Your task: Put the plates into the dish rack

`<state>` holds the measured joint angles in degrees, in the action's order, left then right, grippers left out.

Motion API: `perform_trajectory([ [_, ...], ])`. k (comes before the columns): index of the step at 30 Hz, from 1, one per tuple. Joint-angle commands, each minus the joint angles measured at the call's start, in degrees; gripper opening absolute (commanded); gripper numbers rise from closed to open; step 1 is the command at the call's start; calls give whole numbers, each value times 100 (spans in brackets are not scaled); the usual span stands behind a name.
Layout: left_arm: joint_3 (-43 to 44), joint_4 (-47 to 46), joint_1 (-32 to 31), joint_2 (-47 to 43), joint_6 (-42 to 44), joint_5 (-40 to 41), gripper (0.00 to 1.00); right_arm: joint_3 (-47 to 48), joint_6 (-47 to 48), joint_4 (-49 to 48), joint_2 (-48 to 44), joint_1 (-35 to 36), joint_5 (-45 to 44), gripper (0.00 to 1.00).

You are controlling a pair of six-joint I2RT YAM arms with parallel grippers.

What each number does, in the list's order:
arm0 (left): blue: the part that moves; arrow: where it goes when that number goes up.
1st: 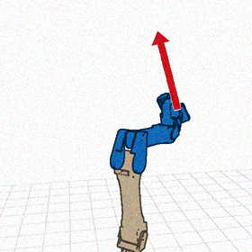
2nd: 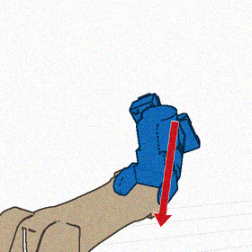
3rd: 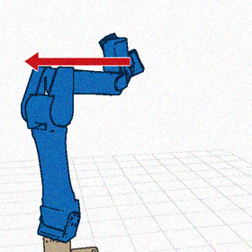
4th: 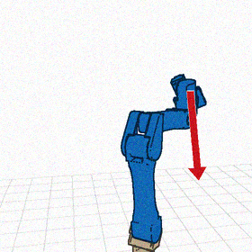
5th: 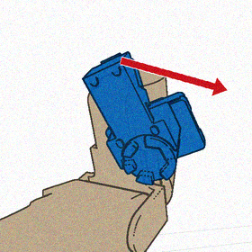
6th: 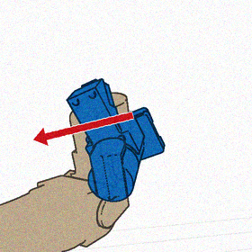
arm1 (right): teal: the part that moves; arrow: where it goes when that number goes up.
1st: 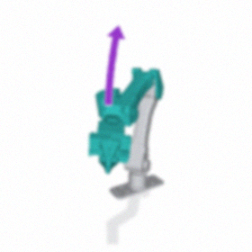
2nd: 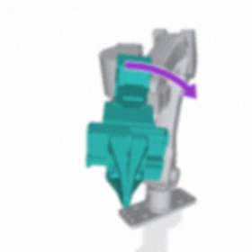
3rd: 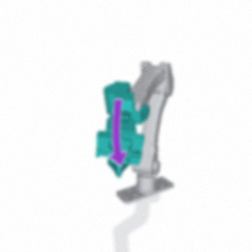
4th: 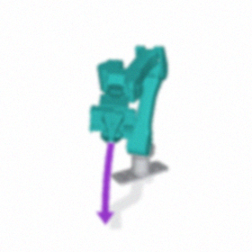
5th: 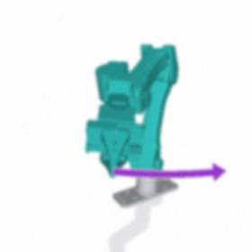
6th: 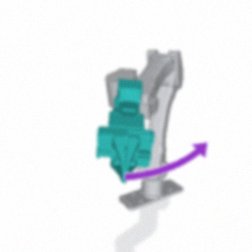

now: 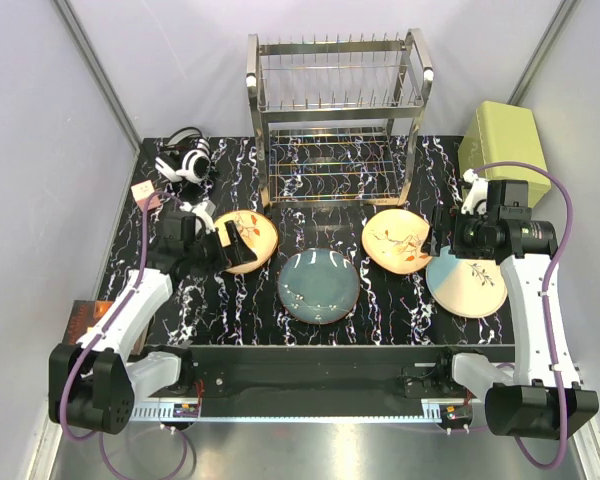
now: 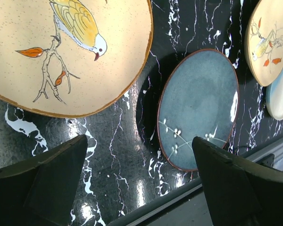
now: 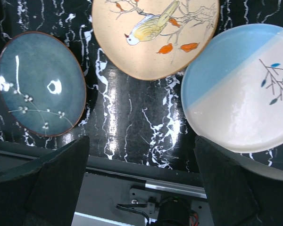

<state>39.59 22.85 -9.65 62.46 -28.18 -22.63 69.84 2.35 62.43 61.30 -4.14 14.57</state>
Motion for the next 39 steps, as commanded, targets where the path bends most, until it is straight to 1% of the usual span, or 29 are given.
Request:
perform_trajectory([
  [1, 22, -88, -98, 74, 243, -513, 99, 21, -191, -135, -48, -104, 668, 100],
  [2, -21, -97, -229, 91, 226, -375, 99, -84, -121, -239, -74, -104, 888, 100],
  [3, -109, -88, -317, 161, 217, -260, 99, -120, 10, -284, -92, -104, 1586, 100],
  [4, -162, -88, -388, 179, 226, -190, 99, -181, 150, -389, -109, -104, 1924, 100],
  [5, -197, -97, -502, 205, 260, -137, 99, -451, -14, -877, -109, -104, 2136, 100],
  [6, -267, -97, -555, 266, 252, -154, 98, -585, -198, -1126, -83, -104, 2486, 99],
  [7, -303, -114, -590, 284, 235, -171, 97, -708, -713, -1485, 161, -96, 2655, 97],
  [8, -329, -166, -643, 311, 165, -241, 97, -857, -858, -1558, 355, -26, 2735, 94],
  [9, -399, -219, -670, 389, 138, -285, 96, -1015, -1024, -1715, 539, -17, 3049, 93],
  [10, -417, -272, -713, 425, 112, -329, 95, -1234, -1505, -2274, 672, -25, 3095, 93],
  [11, -443, -386, -722, 469, 94, -364, 95, -1724, -1683, -2514, 638, -17, 3131, 93],
  [13, -496, -526, -784, 627, 15, -461, 99, -2192, -1992, -2971, 568, 18, 3394, 93],
  [14, -496, -675, -801, 680, -3, -653, 99, -2612, -2115, -3130, 576, 167, 3456, 93],
  [15, -488, -703, -828, 802, -38, -689, 99, -2686, -2229, -3280, 541, 229, 3456, 94],
  [17, -444, -843, -916, 986, -91, -821, 99, -2581, -2195, -3395, 620, 317, 3474, 95],
  [19, -400, -1027, -1003, 1136, -178, -927, 99, -2738, -2265, -3492, 804, 326, 3343, 95],
  [20, -356, -1107, -1030, 1303, -231, -962, 95, -2765, -2291, -3501, 840, 335, 3290, 95],
  [23, -312, -1387, -1153, 1602, -398, -1033, 91, -2766, -2318, -3449, 1033, 379, 3132, 95],
  [24, -312, -1458, -1188, 1664, -442, -1033, 91, -2792, -2318, -3414, 1086, 562, 2957, 94],
  [28, -330, -1862, -1250, 1998, -802, -1032, 89, -2844, -2362, -3378, 1288, 625, 2604, 94],
  [30, -268, -1986, -1250, 2165, -899, -1024, 85, -2845, -2362, -3396, 1437, 634, 2481, 94],
  [33, -110, -2250, -1250, 2455, -1057, -1252, 79, -2862, -2362, -3413, 1630, 643, 2551, 94],
  [34, -58, -2267, -1267, 2499, -1101, -1270, 74, -2871, -2371, -3448, 1674, 634, 2586, 94],
  [36, 39, -2268, -1311, 2587, -1136, -1296, 66, -2871, -2353, -3457, 1806, 634, 2639, 94],
  [37, 40, -2268, -1320, 2596, -1145, -1322, 58, -2862, -2344, -3466, 1842, 634, 2648, 94],
  [39, -4, -2259, -1329, 2605, -1198, -1314, 51, -2871, -2336, -3536, 1990, 634, 2648, 94],
])
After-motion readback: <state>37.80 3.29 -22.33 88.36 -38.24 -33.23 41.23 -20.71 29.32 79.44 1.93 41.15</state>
